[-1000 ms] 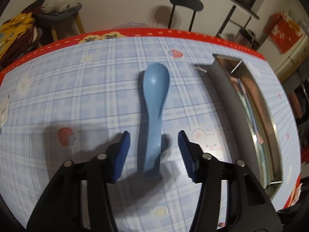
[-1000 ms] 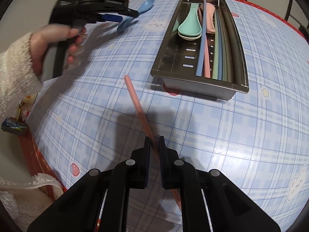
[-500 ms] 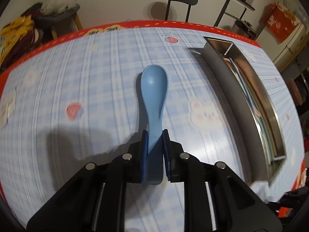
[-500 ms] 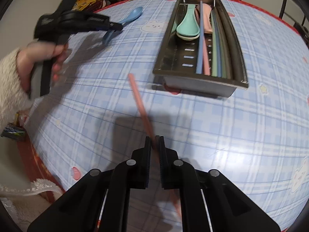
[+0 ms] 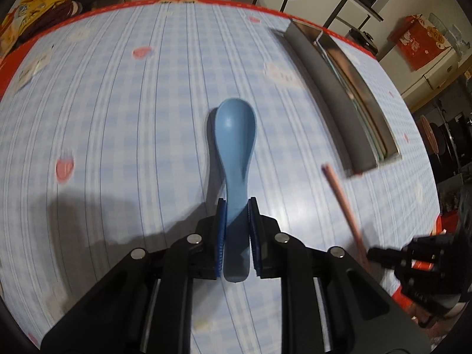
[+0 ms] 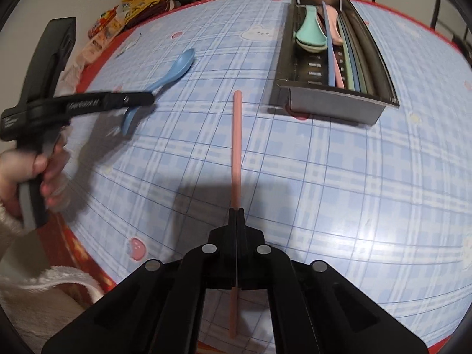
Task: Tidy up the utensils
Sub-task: 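Lift and carry the blue spoon and pink chopstick over the steel rack with both tools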
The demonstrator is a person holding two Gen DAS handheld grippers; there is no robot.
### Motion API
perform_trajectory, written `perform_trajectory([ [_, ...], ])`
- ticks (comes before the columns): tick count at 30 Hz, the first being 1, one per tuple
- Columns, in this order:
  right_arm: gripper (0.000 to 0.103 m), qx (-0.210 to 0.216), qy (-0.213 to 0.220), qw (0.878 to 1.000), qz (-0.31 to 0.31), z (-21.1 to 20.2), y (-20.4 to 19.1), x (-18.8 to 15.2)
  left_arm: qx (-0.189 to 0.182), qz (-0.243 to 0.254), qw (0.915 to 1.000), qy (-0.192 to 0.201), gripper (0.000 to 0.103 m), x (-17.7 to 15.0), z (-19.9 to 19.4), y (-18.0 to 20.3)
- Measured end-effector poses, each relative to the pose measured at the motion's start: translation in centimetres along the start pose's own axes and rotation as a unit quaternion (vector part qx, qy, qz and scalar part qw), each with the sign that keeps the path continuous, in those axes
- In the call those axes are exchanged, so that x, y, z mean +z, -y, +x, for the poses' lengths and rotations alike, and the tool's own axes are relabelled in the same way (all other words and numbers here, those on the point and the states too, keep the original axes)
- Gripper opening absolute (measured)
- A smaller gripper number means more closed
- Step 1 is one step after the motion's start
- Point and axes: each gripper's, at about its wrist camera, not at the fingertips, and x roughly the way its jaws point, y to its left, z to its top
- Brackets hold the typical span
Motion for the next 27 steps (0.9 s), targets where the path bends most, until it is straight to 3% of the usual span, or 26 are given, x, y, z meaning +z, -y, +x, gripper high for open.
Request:
perform_trajectory([
  [6, 0.006, -0.032, -0.008, 0.999, -0.032, 0.5, -1.9, -0.2, -0.002, -0.015, 0.9999, -0.008, 0.018, -3.1, -0.5, 0.0],
  [10, 0.011, -0.044, -0.009, 0.998, -0.044, 0.8, -2.6, -0.3, -0.003, -0.017, 0.9998, -0.009, 0.018, -4.0, -0.8, -0.1],
  [16, 0.011, -0.058, -0.005, 0.996, -0.061, 1.4, -3.4, -0.3, -0.010, -0.026, 0.9996, -0.009, 0.018, -5.0, -1.1, 0.0],
  [23, 0.007, -0.063, 0.010, 0.996, -0.066, 1.6, -3.2, -0.1, -0.009, -0.035, 0.9993, -0.009, 0.018, -5.3, -1.2, 0.1],
  [27, 0.006, -0.031, 0.012, 0.999, -0.036, 1.2, -1.6, 0.0, -0.024, -0.054, 0.9982, -0.013, 0.018, -5.3, -1.3, -0.3],
])
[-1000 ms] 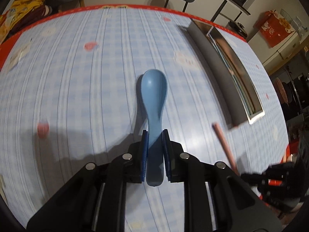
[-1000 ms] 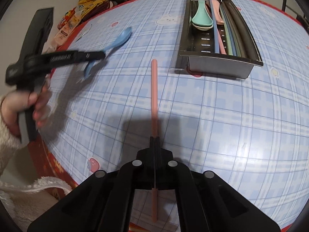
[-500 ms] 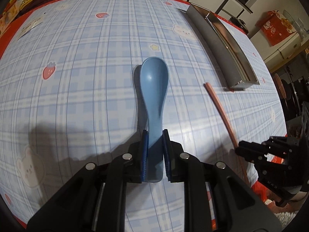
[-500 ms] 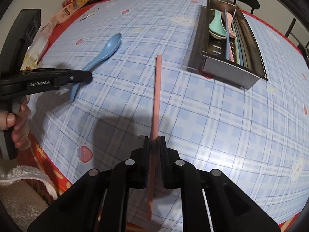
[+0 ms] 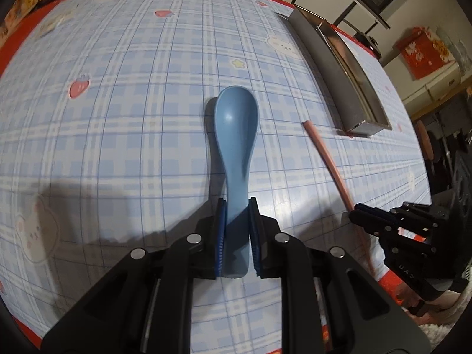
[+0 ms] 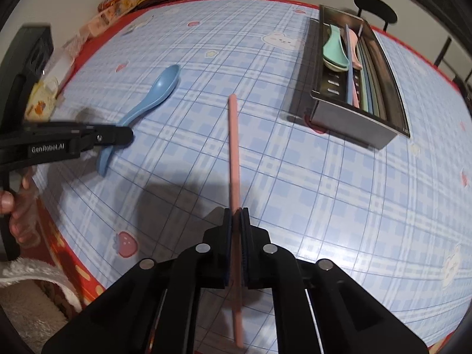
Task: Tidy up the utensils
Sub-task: 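Lift and carry the blue spoon and pink chopstick over the steel rack with both tools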
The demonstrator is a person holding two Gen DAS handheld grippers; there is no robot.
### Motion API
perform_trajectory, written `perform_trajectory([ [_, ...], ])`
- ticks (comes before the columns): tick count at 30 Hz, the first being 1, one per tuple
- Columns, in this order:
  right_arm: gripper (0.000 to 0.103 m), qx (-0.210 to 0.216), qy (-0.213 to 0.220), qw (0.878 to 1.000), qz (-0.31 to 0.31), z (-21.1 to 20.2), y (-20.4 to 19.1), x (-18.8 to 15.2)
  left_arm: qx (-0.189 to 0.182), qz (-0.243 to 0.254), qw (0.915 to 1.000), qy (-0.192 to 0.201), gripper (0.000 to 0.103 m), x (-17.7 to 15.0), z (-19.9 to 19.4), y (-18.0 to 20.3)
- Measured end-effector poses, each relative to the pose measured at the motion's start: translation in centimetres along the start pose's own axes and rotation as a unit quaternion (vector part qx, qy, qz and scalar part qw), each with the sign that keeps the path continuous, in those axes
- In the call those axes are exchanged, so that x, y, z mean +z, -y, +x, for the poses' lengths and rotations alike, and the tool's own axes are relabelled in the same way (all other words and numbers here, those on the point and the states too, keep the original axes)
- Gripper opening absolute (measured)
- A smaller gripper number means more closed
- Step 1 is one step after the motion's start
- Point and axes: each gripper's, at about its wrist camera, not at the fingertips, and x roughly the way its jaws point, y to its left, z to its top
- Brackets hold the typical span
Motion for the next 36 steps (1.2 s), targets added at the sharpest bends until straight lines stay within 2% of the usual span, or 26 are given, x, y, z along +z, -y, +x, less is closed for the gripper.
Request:
perform_trajectory([
  [5, 0.006, 0.056, 0.039, 0.997, 0.028, -2.2, 0.7, -0.1, -0.013, -0.019, 0.9997, 0.011, 0.018, -0.4, -1.1, 0.0],
  [11, 0.006, 0.085, 0.073, 0.992, 0.060, -4.4, 2.0, 0.6, -0.027, -0.017, 0.9990, 0.030, 0.018, 0.2, -3.0, 0.9],
  [14, 0.006, 0.076, 0.064, 0.993, 0.064, -4.3, 2.7, 0.5, -0.021, -0.002, 0.9994, 0.026, 0.018, 0.8, -2.9, 1.6],
  [24, 0.006, 0.037, -0.007, 0.998, 0.056, -0.7, 2.8, -1.0, -0.003, 0.003, 0.9996, -0.029, 0.018, -0.3, 0.2, 1.6],
  [27, 0.006, 0.027, -0.012, 0.999, 0.045, -0.4, 2.2, -0.7, 0.000, 0.007, 0.9992, -0.039, 0.018, -0.1, 0.7, 1.7],
  [36, 0.008, -0.006, -0.015, 1.000, 0.012, 0.7, 0.6, 1.2, 0.010, 0.028, 0.9990, -0.034, 0.022, 1.4, 1.3, 2.4],
])
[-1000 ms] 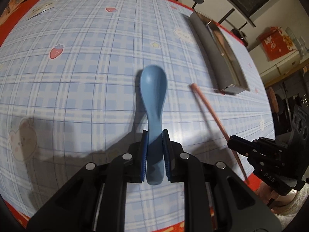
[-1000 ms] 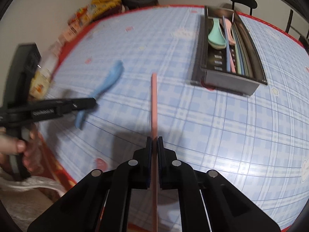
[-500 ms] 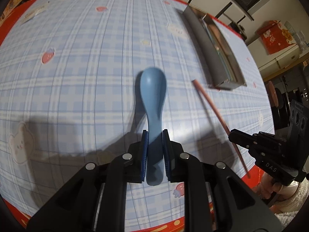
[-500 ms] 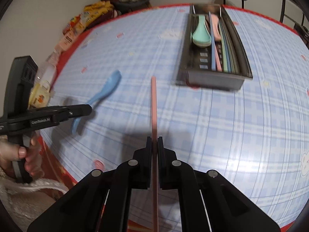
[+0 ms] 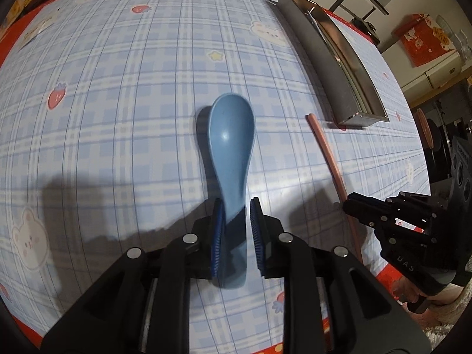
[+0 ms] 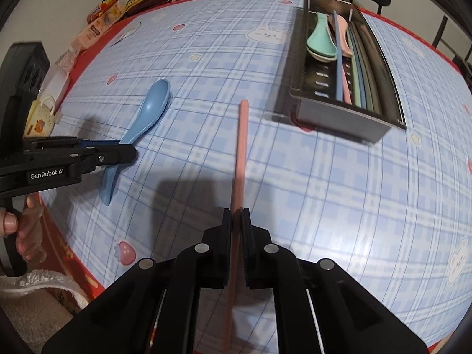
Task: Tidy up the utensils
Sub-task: 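Lift and carry the blue spoon and pink chopstick over the steel rack with both tools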
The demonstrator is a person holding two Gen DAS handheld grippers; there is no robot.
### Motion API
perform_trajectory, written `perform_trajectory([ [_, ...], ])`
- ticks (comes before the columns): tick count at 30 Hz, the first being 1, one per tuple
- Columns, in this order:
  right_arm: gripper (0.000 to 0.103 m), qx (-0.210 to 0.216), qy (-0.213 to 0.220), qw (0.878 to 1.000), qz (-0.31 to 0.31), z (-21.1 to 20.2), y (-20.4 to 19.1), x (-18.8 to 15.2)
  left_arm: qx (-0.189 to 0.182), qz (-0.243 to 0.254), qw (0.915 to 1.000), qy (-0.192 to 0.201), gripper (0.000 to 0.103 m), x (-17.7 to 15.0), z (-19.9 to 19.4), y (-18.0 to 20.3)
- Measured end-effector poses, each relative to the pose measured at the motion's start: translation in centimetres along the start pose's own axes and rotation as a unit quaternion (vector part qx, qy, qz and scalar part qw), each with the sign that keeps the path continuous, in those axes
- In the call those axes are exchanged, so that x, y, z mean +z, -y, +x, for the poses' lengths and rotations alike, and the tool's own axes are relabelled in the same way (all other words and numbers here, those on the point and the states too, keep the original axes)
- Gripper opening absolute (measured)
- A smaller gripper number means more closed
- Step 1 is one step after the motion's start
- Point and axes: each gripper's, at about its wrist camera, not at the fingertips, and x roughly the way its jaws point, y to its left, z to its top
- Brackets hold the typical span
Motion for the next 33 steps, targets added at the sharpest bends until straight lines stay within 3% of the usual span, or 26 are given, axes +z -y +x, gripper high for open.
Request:
perform_trajectory([
  [9, 0.008, -0.056, 0.016, 0.997, -0.049, 0.5, -2.5, -0.1, 0.011, 0.005, 0.9998, 0.012, 0.018, -0.2, 0.1, 0.4],
  [12, 0.007, -0.037, 0.021, 0.999, -0.030, 0.4, -1.5, -0.2, 0.000, -0.010, 0.9999, 0.013, 0.018, -0.6, -0.1, -0.1],
  [15, 0.006, 0.021, 0.030, 0.999, 0.019, -0.3, 0.4, -0.4, -0.013, -0.027, 0.9994, 0.020, 0.018, -1.0, -0.7, -0.4],
  [20, 0.006, 0.049, 0.064, 0.995, 0.053, -2.4, 1.7, -0.4, -0.034, -0.045, 0.9976, 0.040, 0.018, -0.7, -2.8, -0.7],
  [33, 0.006, 0.070, 0.140, 0.977, 0.148, -7.2, 7.8, 4.0, -0.089, -0.049, 0.9926, 0.066, 0.018, 5.1, -4.5, 3.3],
])
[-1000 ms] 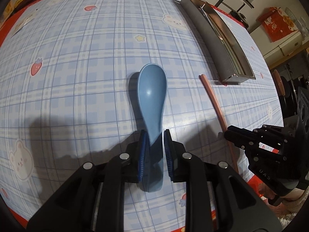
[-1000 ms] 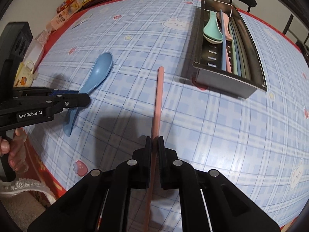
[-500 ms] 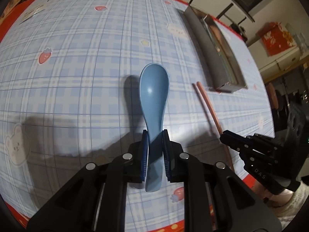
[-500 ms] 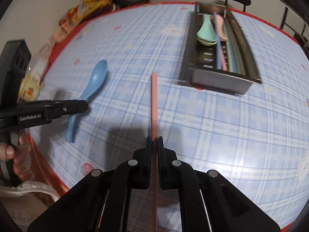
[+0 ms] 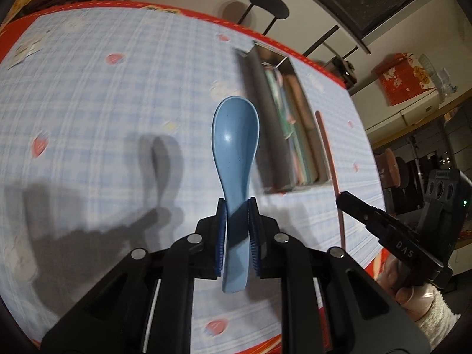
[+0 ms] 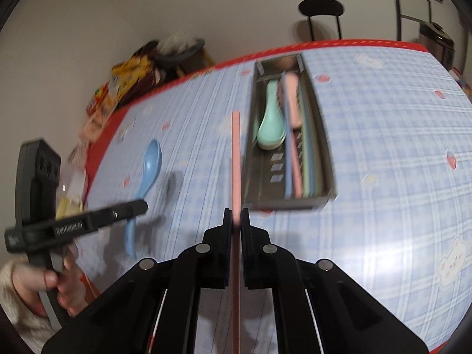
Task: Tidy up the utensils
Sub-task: 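Lift and carry the blue spoon and pink chopstick over the steel rack with both tools, then lower the blue spoon and pink chopstick into the rack and open both tools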
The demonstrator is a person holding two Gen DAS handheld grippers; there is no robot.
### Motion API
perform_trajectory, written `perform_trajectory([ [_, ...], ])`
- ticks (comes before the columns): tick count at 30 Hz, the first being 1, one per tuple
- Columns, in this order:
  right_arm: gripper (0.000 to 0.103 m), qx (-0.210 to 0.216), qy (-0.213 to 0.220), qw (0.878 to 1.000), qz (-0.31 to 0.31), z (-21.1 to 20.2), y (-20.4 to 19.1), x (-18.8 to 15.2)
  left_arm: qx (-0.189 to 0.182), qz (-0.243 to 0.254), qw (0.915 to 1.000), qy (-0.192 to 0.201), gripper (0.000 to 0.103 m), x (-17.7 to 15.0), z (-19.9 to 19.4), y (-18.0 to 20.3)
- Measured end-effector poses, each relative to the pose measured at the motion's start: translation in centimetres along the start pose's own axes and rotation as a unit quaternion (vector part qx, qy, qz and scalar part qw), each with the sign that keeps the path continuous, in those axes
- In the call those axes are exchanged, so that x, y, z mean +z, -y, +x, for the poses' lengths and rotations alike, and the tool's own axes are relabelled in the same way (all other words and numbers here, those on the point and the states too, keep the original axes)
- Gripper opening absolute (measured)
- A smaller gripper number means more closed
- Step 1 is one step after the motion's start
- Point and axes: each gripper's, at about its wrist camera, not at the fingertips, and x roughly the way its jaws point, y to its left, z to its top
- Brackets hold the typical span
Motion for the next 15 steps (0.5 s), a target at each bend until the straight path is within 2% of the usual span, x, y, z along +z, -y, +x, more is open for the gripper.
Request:
perform_trajectory([
  [7, 0.006, -0.019, 0.029, 0.999, 0.010, 1.2, 2.2, 5.6, -0.027, -0.004, 0.9995, 0.015, 0.018, 5.4, 2.8, 3.8],
  [15, 0.006, -0.032, 0.029, 0.999, 0.030, 4.7, 4.8, 10.1, -0.037, -0.023, 0.9990, 0.009, 0.018, 10.2, 7.8, 6.9],
])
